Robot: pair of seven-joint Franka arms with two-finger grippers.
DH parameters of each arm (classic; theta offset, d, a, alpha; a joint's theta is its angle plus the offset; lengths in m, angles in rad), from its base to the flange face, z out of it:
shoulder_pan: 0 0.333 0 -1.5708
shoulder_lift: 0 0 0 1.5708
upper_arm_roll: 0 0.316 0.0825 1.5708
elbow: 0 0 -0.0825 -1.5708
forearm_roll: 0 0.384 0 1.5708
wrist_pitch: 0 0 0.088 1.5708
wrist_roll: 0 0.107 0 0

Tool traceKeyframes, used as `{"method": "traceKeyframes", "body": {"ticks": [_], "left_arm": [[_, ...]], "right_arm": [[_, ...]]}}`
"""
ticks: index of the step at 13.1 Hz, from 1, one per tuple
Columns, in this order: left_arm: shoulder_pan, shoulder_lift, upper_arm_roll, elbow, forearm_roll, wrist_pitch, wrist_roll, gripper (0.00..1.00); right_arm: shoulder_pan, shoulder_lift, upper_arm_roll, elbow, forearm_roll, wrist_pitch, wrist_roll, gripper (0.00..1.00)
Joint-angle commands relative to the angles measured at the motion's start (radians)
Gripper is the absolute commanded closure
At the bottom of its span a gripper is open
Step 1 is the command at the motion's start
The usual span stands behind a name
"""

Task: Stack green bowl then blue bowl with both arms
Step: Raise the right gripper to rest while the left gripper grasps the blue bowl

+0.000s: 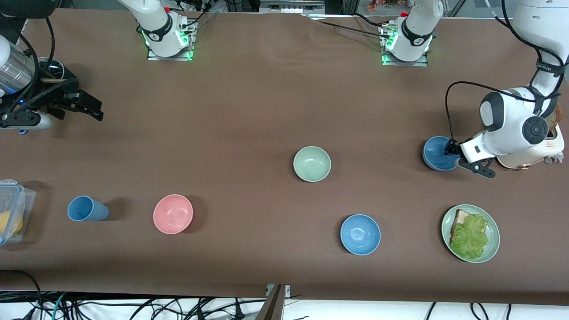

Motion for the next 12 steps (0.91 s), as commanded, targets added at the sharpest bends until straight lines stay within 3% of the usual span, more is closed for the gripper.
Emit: {"method": "traceKeyframes", "body": {"ticks": [1, 6, 8, 10, 12], "left_arm": [[0.013, -0.004, -0.013, 0.020, 0.012, -0.004, 0.029, 1.00], [0.009, -0.059, -0.019, 0.063, 0.010, -0.057, 0.071, 1.00], [0.006, -0.079, -0.060, 0.148, -0.002, -0.203, 0.062, 1.00], [0.004, -0.070, -0.117, 0.297, -0.011, -0.413, -0.004, 1.00], [0.001, -0.067, -0.193, 0.373, -0.011, -0.513, -0.105, 1.00]], "right_arm": [[-0.003, -0.002, 0.003, 0.011, -0.010, -0.008, 0.000, 0.00], [-0.006, 0.002, 0.001, 0.011, -0.007, 0.003, -0.007, 0.00], [-0.006, 0.005, 0.001, 0.011, -0.007, 0.005, -0.009, 0.00], [-0.008, 0.005, 0.001, 0.011, -0.007, 0.005, -0.009, 0.00], [-0.008, 0.005, 0.001, 0.011, -0.007, 0.006, -0.009, 0.00]]}}
